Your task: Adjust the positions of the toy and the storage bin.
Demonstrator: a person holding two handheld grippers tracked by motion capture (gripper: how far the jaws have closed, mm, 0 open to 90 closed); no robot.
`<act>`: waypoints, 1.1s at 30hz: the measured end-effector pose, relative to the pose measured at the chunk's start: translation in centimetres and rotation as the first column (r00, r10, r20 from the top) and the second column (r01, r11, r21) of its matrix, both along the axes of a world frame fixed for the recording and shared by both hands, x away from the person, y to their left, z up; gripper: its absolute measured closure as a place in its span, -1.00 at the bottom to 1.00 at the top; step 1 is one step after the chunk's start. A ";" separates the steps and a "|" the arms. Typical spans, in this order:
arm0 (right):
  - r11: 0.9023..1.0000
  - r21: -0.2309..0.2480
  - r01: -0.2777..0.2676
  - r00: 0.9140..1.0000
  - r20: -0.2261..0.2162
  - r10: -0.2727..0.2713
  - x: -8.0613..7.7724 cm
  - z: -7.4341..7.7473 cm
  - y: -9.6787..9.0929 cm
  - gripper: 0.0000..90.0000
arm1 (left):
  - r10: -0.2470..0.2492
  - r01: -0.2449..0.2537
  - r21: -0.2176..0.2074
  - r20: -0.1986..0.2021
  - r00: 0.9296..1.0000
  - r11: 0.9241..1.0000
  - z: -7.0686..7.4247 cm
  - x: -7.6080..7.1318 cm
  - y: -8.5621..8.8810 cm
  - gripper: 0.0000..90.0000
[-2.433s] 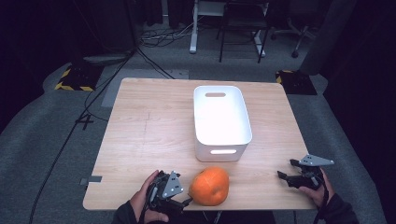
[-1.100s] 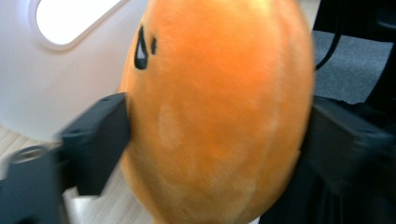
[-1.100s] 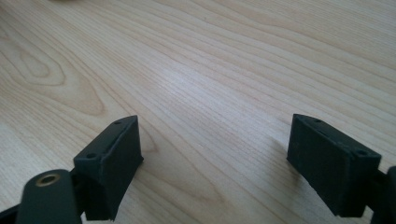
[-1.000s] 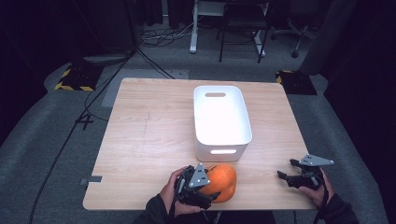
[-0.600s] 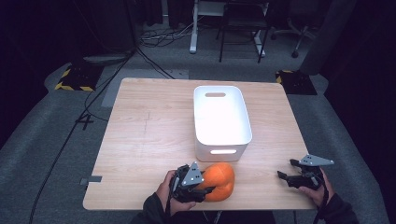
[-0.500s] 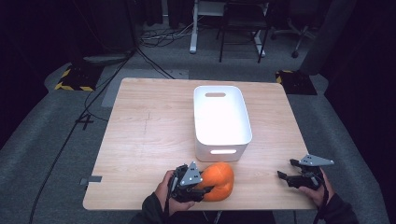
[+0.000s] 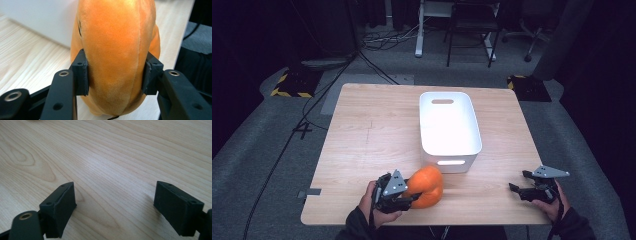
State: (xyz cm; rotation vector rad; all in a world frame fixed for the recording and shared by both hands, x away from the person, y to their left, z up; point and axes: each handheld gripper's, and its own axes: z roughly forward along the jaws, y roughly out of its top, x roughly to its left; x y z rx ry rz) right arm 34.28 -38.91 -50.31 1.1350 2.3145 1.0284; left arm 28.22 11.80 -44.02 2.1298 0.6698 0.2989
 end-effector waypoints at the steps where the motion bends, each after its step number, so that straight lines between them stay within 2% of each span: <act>1: 1.000 0.000 0.000 1.000 0.000 0.000 0.0 0.0 0.0 -0.61 | 0.000 0.000 0.000 0.000 1.000 1.000 0.0 0.0 0.0 0.15; 4: 1.000 0.000 -0.002 1.000 0.000 0.002 0.0 0.0 0.0 -0.61 | 0.062 -0.062 -0.001 0.008 0.998 0.998 0.0 0.5 2.0 0.15; 5: 1.000 0.000 -0.002 1.000 0.000 0.002 0.0 0.0 0.0 -0.61 | 0.062 -0.062 -0.001 0.008 0.998 0.998 0.0 0.5 2.0 0.15; 6: 1.000 -0.001 -0.002 1.000 0.000 0.002 0.0 0.0 0.0 -0.61 | 0.096 -0.096 0.006 0.018 0.995 0.995 0.0 0.9 3.0 0.15; 7: 1.000 -0.001 -0.002 1.000 0.000 0.002 0.0 0.0 0.0 -0.61 | 0.096 -0.096 0.006 0.018 0.995 0.995 0.0 0.9 3.0 0.15; 9: 1.000 -0.004 -0.003 1.000 0.001 0.003 0.0 0.0 0.0 -0.61 | 0.142 -0.142 -0.024 0.005 0.990 0.990 -0.2 1.6 4.3 0.15; 11: 1.000 0.000 -0.002 1.000 0.000 0.002 0.0 0.0 0.0 -0.61 | 0.167 -0.167 -0.051 -0.003 0.986 0.985 -0.4 2.2 4.9 0.15; 13: 1.000 0.000 0.000 1.000 0.000 0.000 0.0 0.0 0.0 -0.61 | 0.191 -0.191 -0.062 0.005 0.982 0.980 -0.6 2.8 5.4 0.15; 15: 1.000 0.001 0.000 1.000 0.000 0.000 0.0 0.0 0.0 -0.61 | 0.202 -0.201 -0.084 -0.003 0.979 0.976 -0.9 3.4 5.7 0.15; 18: 1.000 -0.002 -0.002 1.000 0.001 0.002 0.0 0.0 0.0 -0.61 | 0.220 -0.218 -0.086 0.010 0.975 0.972 -1.0 4.2 5.9 0.15; 23: 1.000 -0.001 -0.002 1.000 0.001 0.002 0.0 0.0 0.0 -0.61 | 0.244 -0.243 -0.096 0.005 0.970 0.965 -1.1 5.5 5.9 0.15; 25: 1.000 -0.002 -0.003 1.000 0.002 0.003 0.1 0.0 0.0 -0.61 | 0.250 -0.248 -0.090 0.017 0.968 0.965 -1.1 5.8 5.9 0.15; 26: 1.000 0.001 -0.001 1.000 0.006 0.001 0.1 -0.1 0.0 -0.62 | 0.260 -0.258 -0.091 0.018 0.965 0.962 -1.1 6.2 5.9 0.15; 30: 1.000 -0.004 -0.003 1.000 0.005 0.003 0.1 0.0 0.0 -0.62 | 0.269 -0.268 -0.098 0.005 0.963 0.959 -1.2 7.4 5.9 0.15; 33: 1.000 -0.004 -0.002 1.000 0.005 0.002 0.1 0.0 0.0 -0.62 | 0.263 -0.262 -0.105 -0.004 0.965 0.959 -1.3 7.7 5.9 0.15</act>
